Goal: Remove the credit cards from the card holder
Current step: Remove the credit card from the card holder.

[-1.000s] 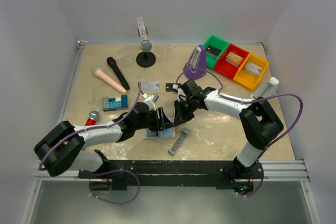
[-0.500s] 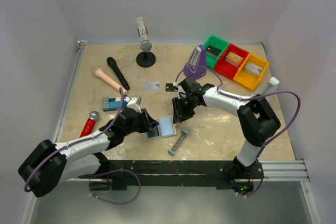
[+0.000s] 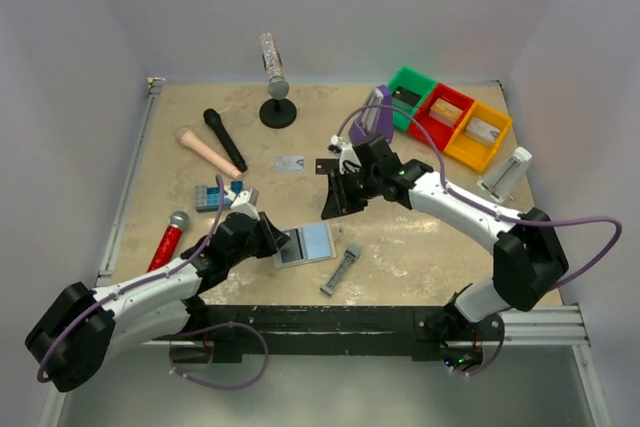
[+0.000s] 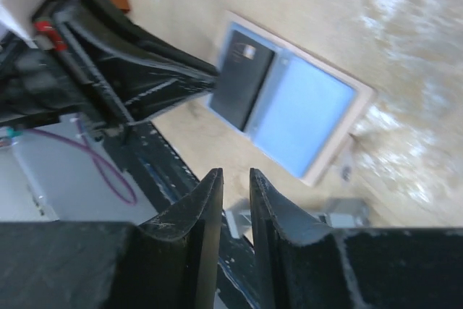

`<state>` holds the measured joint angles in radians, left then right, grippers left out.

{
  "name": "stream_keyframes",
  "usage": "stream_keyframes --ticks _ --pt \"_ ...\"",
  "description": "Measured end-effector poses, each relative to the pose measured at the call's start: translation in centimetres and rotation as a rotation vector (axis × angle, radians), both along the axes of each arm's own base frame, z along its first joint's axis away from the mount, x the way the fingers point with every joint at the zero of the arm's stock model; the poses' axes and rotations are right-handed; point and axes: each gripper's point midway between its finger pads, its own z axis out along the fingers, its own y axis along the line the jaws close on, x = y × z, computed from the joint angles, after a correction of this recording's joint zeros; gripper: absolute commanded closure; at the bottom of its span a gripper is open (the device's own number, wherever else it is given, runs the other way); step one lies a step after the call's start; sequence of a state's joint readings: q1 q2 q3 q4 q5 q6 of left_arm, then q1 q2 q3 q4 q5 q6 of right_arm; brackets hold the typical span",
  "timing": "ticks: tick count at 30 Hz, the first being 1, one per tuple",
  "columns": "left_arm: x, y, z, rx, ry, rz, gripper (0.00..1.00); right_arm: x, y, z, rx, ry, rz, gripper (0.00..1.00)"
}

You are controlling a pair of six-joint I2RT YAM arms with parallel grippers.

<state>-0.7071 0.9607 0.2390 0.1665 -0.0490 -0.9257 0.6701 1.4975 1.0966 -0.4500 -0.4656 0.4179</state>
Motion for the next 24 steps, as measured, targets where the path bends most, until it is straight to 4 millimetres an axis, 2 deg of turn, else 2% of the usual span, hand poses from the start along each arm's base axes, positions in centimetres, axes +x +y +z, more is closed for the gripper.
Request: stream_keyframes --ticks 4,11,17,24 --pt "-0.2 0.5 -1.0 0.030 0.023 0.014 0.91 -1.1 2.6 -0.7 0.080 0.051 0.062 0.72" --pt "0.0 1.4 -1.9 0.068 0.037 0.054 0.94 -2.9 5.5 -4.7 0.107 0.212 0.104 0.70" --pt "-0.2 1.7 -2.8 0.092 0.058 0.061 1.00 -3.1 6.4 -6.0 0.117 0.266 0.095 0.71" --pt "-0.3 1.8 -3.1 0.085 0.069 0.073 1.00 -3.1 6.5 -7.7 0.094 0.305 0.082 0.71"
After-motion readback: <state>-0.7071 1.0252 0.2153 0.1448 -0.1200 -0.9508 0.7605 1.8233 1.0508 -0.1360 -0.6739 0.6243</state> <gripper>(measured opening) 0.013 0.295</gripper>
